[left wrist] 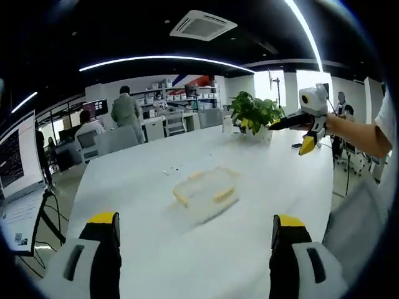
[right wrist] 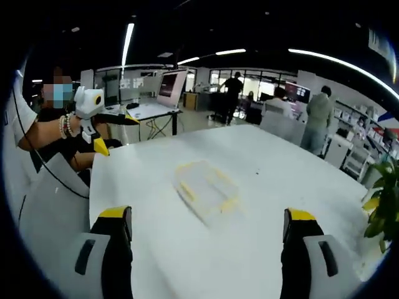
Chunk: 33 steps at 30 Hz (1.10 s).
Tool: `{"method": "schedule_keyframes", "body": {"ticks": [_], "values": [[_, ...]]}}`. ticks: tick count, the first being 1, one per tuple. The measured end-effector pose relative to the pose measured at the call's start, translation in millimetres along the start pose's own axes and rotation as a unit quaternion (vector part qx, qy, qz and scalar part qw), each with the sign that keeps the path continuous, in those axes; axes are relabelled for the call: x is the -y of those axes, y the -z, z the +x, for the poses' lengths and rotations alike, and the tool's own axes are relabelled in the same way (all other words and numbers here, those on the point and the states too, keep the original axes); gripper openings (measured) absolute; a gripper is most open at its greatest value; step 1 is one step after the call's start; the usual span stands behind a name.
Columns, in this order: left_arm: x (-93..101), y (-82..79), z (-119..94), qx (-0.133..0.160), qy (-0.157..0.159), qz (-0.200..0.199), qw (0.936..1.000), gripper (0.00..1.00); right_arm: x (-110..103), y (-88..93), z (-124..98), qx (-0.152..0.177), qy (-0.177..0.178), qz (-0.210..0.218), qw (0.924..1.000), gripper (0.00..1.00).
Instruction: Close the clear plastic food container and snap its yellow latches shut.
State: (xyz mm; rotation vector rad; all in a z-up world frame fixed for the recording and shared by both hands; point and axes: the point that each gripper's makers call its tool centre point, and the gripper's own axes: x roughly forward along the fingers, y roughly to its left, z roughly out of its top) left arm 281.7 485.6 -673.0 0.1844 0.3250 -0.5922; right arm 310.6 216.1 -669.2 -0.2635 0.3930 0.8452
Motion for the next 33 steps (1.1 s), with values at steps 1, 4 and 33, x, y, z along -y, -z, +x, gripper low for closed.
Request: {"method": "schedule_keyframes", "body": {"ticks": [1, 4, 33], "values": [[1.2, 1.3, -2, 0.003, 0.001, -0.007, 1.0, 0.98, 1, 5.3, -4, 0.0, 0.008, 0.007, 0.9999, 0.99], [-0.1, 14.4, -11, -0.012, -0.005, 0.003, 0.9999, 0.98, -2, 16.0, -12, 0.0, 0.016, 0.02, 0.9997, 0.99], [27.3, 70.2, -59, 0.026, -0.029, -0.068, 0.9969, 0.91, -59, 105.8, -36, -0.008, 0.067, 0.133, 0.9888, 0.96]]}}
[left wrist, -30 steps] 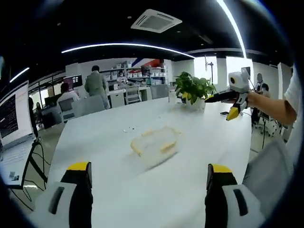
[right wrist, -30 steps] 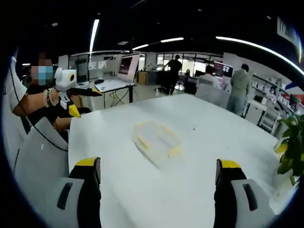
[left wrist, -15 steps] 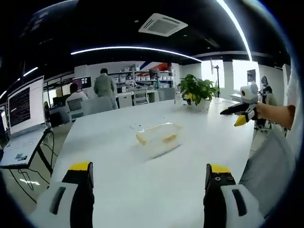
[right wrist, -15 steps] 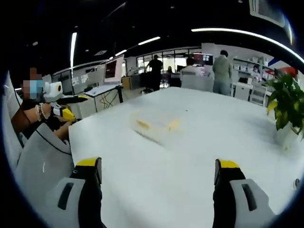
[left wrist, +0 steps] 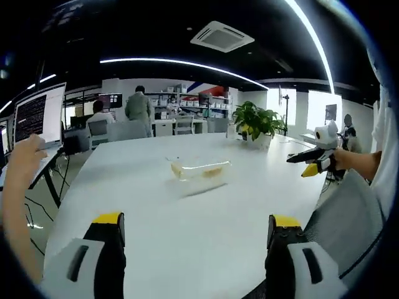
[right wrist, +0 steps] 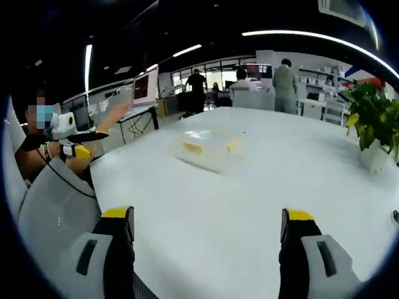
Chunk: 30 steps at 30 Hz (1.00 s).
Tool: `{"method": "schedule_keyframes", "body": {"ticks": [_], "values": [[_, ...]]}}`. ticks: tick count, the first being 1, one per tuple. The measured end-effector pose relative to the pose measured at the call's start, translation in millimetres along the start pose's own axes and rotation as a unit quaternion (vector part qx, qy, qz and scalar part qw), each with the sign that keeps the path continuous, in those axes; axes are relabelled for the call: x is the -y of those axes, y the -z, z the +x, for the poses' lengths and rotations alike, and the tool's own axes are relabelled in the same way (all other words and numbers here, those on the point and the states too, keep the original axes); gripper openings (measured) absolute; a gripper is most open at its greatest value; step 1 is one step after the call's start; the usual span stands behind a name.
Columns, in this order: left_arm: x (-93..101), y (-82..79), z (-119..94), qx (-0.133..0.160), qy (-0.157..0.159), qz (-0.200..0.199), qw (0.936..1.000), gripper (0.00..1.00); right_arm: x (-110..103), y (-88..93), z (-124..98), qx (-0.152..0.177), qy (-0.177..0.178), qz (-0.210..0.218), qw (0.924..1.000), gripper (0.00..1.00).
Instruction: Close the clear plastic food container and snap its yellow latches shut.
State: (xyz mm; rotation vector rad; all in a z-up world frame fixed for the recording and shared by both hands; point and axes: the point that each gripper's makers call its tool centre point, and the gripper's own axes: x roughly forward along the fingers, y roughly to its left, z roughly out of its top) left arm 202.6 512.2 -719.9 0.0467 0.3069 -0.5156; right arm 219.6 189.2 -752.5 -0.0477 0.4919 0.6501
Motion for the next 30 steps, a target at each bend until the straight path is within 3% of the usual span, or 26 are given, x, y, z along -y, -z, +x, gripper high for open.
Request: {"method": "schedule_keyframes", "body": {"ticks": [2, 19, 30], "values": [[4.2, 3.9, -2, 0.001, 0.002, -0.018, 0.9998, 0.91, -1, 4.0, -1, -0.003, 0.001, 0.001, 1.0, 0.96], [8.0, 11.8, -5, -0.007, 0.002, -0.04, 0.9992, 0.91, -27, 36.1, 5, -0.016, -0.007, 0.033, 0.9993, 0.94], [10.1, 16.3, -6, -0.017, 0.006, -0.034, 0.9993, 0.9, -30, 38.8, 4, -0.021, -0.007, 0.032, 0.9992, 0.94]]}}
